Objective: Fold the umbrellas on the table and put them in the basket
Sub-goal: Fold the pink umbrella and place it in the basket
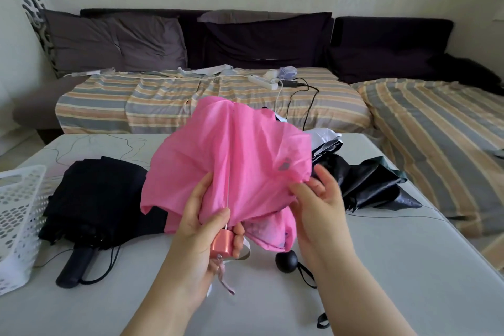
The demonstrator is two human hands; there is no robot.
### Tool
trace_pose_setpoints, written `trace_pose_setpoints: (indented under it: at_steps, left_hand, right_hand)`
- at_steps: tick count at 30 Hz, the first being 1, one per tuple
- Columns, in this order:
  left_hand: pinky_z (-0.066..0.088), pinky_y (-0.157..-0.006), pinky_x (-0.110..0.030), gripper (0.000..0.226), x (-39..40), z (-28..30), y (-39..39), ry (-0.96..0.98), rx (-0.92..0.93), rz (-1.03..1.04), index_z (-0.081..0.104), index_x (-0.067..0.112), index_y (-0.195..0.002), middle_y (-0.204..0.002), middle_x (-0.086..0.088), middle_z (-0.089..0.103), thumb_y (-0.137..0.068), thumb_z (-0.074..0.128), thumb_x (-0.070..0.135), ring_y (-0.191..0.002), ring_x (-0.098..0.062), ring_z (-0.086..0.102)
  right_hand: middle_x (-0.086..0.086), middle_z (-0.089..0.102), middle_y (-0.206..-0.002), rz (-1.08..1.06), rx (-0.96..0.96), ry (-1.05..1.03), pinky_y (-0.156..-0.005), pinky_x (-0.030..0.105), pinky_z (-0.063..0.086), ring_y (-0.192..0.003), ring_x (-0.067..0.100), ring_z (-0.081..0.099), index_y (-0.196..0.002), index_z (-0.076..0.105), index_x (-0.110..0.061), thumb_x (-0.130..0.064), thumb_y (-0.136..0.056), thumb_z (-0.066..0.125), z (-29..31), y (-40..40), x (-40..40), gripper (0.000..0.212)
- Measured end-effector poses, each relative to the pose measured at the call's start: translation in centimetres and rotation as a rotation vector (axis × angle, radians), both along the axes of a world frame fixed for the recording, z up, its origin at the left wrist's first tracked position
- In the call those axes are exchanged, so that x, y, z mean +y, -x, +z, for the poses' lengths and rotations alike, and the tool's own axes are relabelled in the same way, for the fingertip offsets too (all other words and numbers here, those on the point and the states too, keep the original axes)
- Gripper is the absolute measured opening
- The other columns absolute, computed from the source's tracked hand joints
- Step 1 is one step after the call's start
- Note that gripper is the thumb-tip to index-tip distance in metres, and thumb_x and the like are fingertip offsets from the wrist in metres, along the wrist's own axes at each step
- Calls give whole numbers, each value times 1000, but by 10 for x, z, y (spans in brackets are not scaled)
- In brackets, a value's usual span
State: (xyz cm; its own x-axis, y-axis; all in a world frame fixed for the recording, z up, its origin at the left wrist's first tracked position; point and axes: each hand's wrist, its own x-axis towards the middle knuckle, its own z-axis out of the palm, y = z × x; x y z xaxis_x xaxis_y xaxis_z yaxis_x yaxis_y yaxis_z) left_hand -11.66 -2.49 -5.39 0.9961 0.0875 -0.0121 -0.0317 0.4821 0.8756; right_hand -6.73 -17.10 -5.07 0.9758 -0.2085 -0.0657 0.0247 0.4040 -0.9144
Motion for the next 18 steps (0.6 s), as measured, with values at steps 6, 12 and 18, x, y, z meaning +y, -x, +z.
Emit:
trace_pose_setpoints:
  at_steps: [6,12,18]
  left_hand:
    - [46,-40,-26,52,-6,-11,-6,-70,44,71,56,40,-116,-59,-15,61,-91,49,-5,-43,-21,51]
    - [44,-41,-26,53,-3,-11,-5,-100,27,93,56,43,-119,-61,-10,58,-92,50,-2,-48,-22,51]
    - [43,-39,-24,53,-1,-15,-9,-136,23,152,52,40,-123,-53,-6,56,-92,48,-3,-39,-19,48]
  right_hand:
    - [-2,62,-122,8,-271,-101,-68,19,52,-84,5,68,-129,48,-28,9,-92,50,21,9,-15,52]
    - [1,71,-96,-108,-152,150,-72,28,53,-79,9,69,-122,54,-20,-1,-87,63,13,10,-16,41]
    - [-2,74,-91,-177,-287,77,-79,20,54,-86,8,70,-123,49,-31,-7,-100,46,25,16,-30,34]
